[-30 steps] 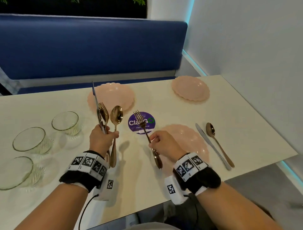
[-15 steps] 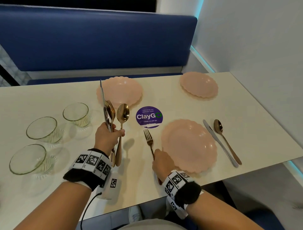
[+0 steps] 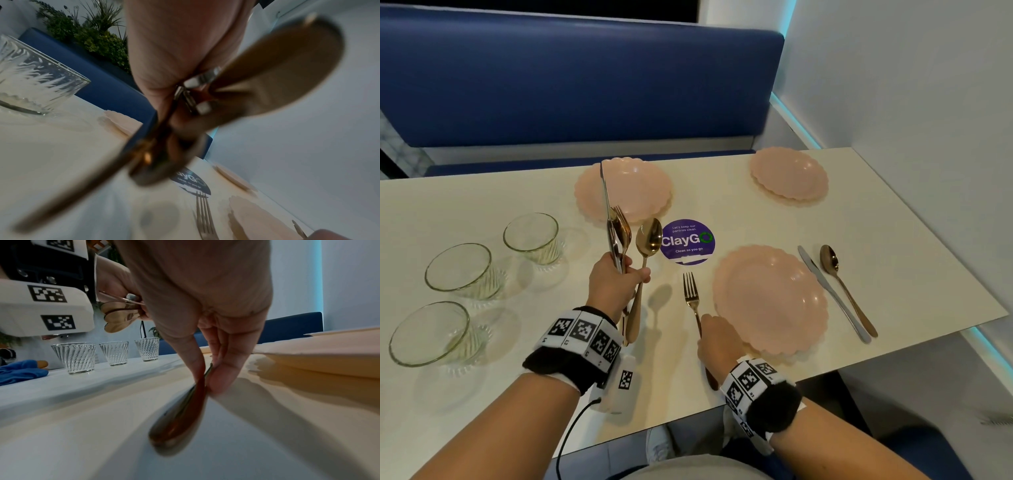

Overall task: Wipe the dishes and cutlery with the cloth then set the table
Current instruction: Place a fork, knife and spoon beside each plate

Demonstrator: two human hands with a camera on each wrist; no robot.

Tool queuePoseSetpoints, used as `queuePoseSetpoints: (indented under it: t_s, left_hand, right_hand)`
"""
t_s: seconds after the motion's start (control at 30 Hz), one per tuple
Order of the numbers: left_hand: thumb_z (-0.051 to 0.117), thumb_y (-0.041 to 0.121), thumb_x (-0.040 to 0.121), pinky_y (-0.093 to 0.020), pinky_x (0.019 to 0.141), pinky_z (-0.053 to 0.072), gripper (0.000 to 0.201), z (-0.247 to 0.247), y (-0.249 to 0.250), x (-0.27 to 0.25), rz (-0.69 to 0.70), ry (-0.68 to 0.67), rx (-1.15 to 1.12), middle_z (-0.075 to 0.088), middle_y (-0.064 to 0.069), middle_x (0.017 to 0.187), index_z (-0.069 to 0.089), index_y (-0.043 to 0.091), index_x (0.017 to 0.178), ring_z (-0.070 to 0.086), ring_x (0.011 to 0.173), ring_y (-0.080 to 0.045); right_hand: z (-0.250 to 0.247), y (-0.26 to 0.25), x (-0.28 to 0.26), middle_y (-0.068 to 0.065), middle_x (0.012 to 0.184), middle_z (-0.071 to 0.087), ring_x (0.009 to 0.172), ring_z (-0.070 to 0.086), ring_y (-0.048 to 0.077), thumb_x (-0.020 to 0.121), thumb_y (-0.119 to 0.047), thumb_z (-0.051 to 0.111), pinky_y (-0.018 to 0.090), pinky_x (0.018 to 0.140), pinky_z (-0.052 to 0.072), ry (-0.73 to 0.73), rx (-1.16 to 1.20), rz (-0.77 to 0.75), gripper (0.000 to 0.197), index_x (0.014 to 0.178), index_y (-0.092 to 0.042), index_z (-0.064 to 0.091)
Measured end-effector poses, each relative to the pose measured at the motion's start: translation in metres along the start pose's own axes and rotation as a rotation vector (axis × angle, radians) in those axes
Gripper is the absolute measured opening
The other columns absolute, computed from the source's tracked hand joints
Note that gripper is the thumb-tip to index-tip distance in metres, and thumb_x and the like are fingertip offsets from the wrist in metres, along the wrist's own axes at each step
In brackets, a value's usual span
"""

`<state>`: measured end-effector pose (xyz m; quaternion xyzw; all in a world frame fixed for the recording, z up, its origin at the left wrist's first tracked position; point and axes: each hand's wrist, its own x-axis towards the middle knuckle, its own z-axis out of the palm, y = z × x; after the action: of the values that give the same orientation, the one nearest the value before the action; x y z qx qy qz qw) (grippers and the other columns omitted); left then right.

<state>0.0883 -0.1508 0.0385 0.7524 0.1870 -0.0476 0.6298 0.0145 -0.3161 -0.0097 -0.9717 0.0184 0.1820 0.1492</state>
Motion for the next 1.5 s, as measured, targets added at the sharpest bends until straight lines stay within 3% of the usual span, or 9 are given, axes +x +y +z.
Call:
queuePoseSetpoints:
  t_s: [0.47,0.6,0.73,0.83,0.9,1.07,1.17,1.33,1.5]
  left_hand:
    - [0.065,0.004,0.084,-0.026,0.055,0.040,0.023,0.008,0.012,-0.010,0.001,-0.113,-0.096,0.063,-0.003,0.065,0.044,0.014,0.085,0.065,0.084,-0.026]
    - [0.064,0.004,0.084,-0.026,0.055,0.041,0.022,0.014,0.021,-0.013,0.018,-0.150,-0.141,0.063,0.004,0.053,0.044,0.014,0.086,0.066,0.081,-0.023]
    - [0.065,0.004,0.083,-0.028,0.058,0.044,0.022,0.023,0.031,-0.014,0.053,-0.175,-0.054,0.065,0.005,0.058,0.046,0.014,0.084,0.065,0.076,-0.021]
    - [0.068,0.008,0.080,-0.029,0.066,0.045,0.025,0.031,0.034,-0.009,0.144,-0.135,0.232,0.067,-0.007,0.078,0.046,0.019,0.077,0.064,0.078,-0.023]
    - [0.066,0.008,0.081,-0.024,0.061,0.041,0.021,0.038,0.037,-0.006,0.184,-0.123,0.404,0.063,-0.005,0.081,0.047,0.018,0.080,0.062,0.079,-0.024]
    - [0.057,0.013,0.089,-0.029,0.074,0.044,0.024,0.063,0.045,0.001,0.240,-0.081,0.665,0.064,-0.012,0.103,0.054,0.005,0.111,0.061,0.096,-0.029]
    - [0.053,0.012,0.091,-0.026,0.073,0.044,0.025,0.073,0.049,0.003,0.256,-0.064,0.665,0.066,-0.013,0.107,0.054,0.005,0.115,0.062,0.094,-0.028]
    - [0.056,0.010,0.089,-0.035,0.076,0.046,0.020,0.066,0.055,0.007,0.240,-0.015,0.655,0.066,-0.016,0.104,0.055,0.001,0.107,0.061,0.095,-0.032]
    - [0.057,0.009,0.089,-0.032,0.069,0.039,0.018,0.044,0.066,0.015,0.224,0.013,0.642,0.064,-0.016,0.099,0.055,0.002,0.105,0.058,0.090,-0.032]
  right_hand:
    - [-0.030,-0.001,0.004,0.012,0.116,0.060,0.107,0.056,0.026,0.095,-0.014,0.046,0.029,0.085,0.042,0.020,0.112,-0.033,0.025,0.117,-0.004,0.054]
    - [-0.078,-0.019,0.012,0.008,0.095,0.068,0.078,0.056,0.018,0.093,-0.019,0.053,0.031,0.075,0.049,0.256,0.345,-0.200,0.021,0.108,-0.010,0.064]
    - [-0.134,-0.034,0.026,0.005,0.095,0.063,0.079,0.052,0.010,0.093,-0.017,0.055,0.021,0.072,0.040,0.391,0.372,-0.432,0.019,0.105,-0.009,0.067]
    - [-0.179,-0.036,0.048,0.005,0.096,0.062,0.082,0.052,0.008,0.094,-0.015,0.054,0.009,0.072,0.038,0.499,0.344,-0.553,0.020,0.108,-0.009,0.067]
    - [-0.206,-0.038,0.061,0.007,0.098,0.062,0.084,0.050,0.008,0.094,-0.013,0.054,0.006,0.070,0.033,0.535,0.261,-0.649,0.020,0.107,-0.008,0.068]
    - [-0.214,-0.052,0.089,0.004,0.116,0.055,0.108,0.048,0.019,0.093,-0.016,0.054,0.021,0.085,0.033,0.145,-0.302,-0.840,0.025,0.115,-0.010,0.066]
    - [-0.204,-0.055,0.110,0.007,0.114,0.057,0.101,0.054,0.023,0.088,-0.016,0.062,0.026,0.077,0.040,-0.015,-0.471,-0.784,0.020,0.107,-0.011,0.067]
    - [-0.212,-0.065,0.122,0.005,0.098,0.064,0.095,0.059,0.021,0.089,-0.016,0.059,0.028,0.080,0.046,-0.068,-0.579,-0.910,0.016,0.098,-0.010,0.071]
    - [-0.223,-0.079,0.125,0.005,0.111,0.057,0.107,0.053,0.019,0.093,-0.014,0.053,0.027,0.088,0.042,0.012,-0.714,-1.078,0.022,0.113,-0.010,0.062]
